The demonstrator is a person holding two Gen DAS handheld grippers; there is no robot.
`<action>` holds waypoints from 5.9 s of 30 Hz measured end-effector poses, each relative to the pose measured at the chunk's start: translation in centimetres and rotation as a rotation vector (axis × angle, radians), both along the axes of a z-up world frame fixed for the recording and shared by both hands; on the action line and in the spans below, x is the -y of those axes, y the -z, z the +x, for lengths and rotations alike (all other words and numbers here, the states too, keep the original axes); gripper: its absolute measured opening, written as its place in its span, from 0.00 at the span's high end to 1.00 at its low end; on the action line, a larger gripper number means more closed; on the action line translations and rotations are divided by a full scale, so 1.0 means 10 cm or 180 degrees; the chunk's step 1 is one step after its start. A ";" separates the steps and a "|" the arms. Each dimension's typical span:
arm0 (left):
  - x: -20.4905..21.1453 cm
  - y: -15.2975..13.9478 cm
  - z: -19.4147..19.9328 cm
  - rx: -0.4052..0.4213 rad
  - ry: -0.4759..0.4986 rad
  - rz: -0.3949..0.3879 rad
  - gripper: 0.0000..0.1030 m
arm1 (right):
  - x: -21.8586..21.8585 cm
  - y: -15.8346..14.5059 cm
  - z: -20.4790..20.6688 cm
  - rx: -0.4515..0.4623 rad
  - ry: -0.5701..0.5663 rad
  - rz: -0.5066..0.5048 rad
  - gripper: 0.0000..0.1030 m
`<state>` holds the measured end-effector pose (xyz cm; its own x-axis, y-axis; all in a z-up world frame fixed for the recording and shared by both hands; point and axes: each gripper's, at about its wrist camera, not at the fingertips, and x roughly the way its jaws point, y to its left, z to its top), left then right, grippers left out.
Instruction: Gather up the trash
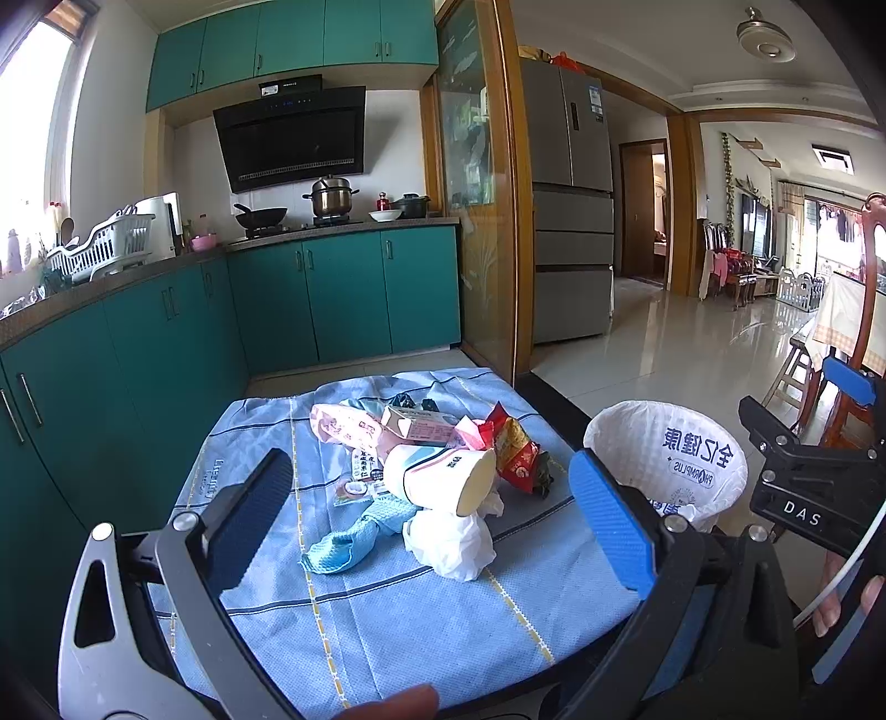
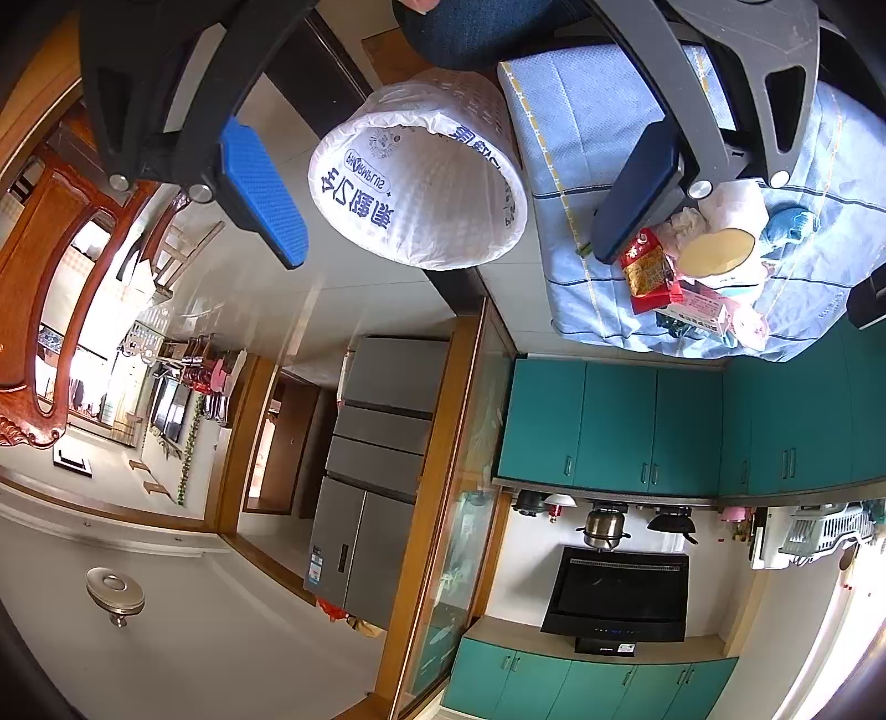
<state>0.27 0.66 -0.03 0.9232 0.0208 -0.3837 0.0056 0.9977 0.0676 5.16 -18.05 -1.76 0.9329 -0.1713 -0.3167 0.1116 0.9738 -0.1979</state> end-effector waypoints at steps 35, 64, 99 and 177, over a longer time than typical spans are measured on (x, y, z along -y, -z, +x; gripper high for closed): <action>-0.02 0.09 0.05 -0.0070 -0.0019 0.0005 0.03 | 0.00 0.01 0.02 -0.0003 -0.0012 -0.0006 0.03; -0.04 0.15 0.05 -0.0116 -0.0042 0.0004 0.03 | -0.01 0.01 0.02 -0.0005 -0.0018 -0.0011 0.03; -0.09 0.23 0.13 -0.0240 -0.0108 -0.0031 0.03 | -0.08 0.14 0.06 -0.0012 -0.0050 -0.0065 0.03; -0.59 0.95 1.25 -0.0819 -0.0580 -0.0246 0.93 | -0.93 1.15 2.17 -0.1179 -0.2165 0.0007 0.20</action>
